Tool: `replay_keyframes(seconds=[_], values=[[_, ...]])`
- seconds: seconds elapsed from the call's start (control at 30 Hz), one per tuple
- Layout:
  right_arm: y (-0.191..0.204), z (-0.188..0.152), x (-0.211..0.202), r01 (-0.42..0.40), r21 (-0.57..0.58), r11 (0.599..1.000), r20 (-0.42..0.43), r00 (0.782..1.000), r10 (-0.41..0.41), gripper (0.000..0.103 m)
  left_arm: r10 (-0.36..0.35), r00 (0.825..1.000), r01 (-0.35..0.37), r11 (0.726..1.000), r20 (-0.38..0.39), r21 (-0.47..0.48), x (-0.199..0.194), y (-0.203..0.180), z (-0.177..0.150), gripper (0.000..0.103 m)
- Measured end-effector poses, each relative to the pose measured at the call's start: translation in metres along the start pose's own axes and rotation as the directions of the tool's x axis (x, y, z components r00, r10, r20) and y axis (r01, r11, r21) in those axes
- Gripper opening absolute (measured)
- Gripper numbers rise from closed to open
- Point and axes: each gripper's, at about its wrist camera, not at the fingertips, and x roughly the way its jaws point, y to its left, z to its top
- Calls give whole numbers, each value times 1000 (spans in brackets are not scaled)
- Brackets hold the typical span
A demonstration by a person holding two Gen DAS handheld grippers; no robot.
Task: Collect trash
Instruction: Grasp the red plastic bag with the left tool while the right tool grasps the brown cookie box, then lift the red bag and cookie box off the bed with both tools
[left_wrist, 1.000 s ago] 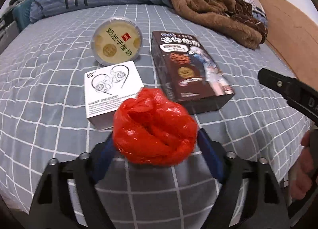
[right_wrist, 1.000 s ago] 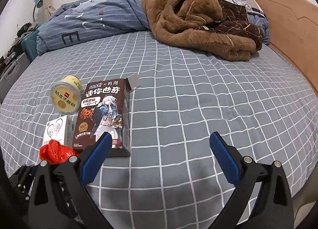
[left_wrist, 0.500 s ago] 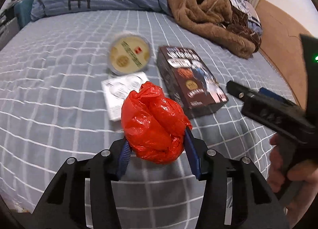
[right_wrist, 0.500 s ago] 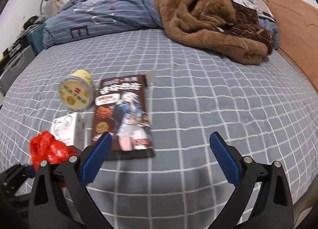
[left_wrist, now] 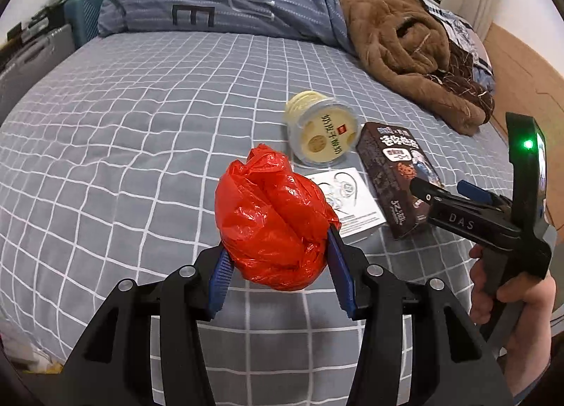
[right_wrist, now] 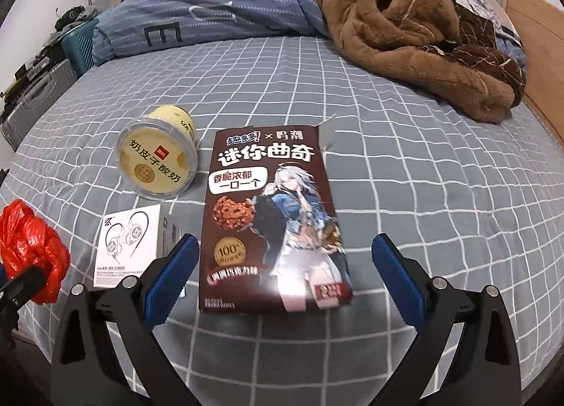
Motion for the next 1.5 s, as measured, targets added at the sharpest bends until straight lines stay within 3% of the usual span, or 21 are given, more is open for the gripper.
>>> replay_keyframes(seconds=[0.4,0.43,0.83,1.5], values=[[15,-2,29,58,-37,998,-51,997,-60,95,29,999,-28,999,-25,14,14,10,1,48],[15,-3,27,60,-35,998,-39,997,-61,89,28,999,-28,999,-24,17,14,9,1,48],[13,-8,-19,91,-22,996,75,993,-89,88,29,999,-29,999,-19,29,11,3,0,48],[-7,-39,-107,111,48,993,161,980,-117,89,-12,999,10,998,31,68,-34,-25,-7,48]])
